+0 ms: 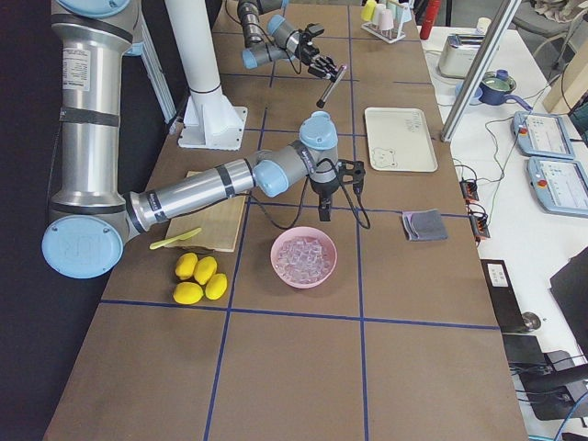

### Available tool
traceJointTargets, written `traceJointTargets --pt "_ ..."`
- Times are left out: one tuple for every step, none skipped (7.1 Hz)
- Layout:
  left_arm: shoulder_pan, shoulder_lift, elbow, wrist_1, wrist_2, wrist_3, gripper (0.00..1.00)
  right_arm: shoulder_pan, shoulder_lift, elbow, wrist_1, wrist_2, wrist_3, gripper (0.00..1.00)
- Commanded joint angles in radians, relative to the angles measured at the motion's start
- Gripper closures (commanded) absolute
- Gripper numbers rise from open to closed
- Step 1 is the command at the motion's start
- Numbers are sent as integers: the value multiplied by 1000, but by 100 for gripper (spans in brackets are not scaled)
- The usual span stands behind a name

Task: Mash ice and strawberries in cup
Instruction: 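Press the metal rod down into the cup to mash the contents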

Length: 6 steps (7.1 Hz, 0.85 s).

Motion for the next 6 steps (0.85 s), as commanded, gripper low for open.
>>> traceJointTargets --pt "13 7 41 -60 2 21 95 0 0 0 1 1 0 0" --pt "13 6 51 -60 12 32 95 0 0 0 1 1 0 0" --pt "15 6 77 -78 26 33 95 0 0 0 1 1 0 0" --pt "15 7 106 -122 28 33 95 0 0 0 1 1 0 0" --pt "16 6 117 -127 26 33 95 0 0 1 1 1 0 0" --pt "18 7 124 -127 26 33 94 0 0 1 1 3 0 0"
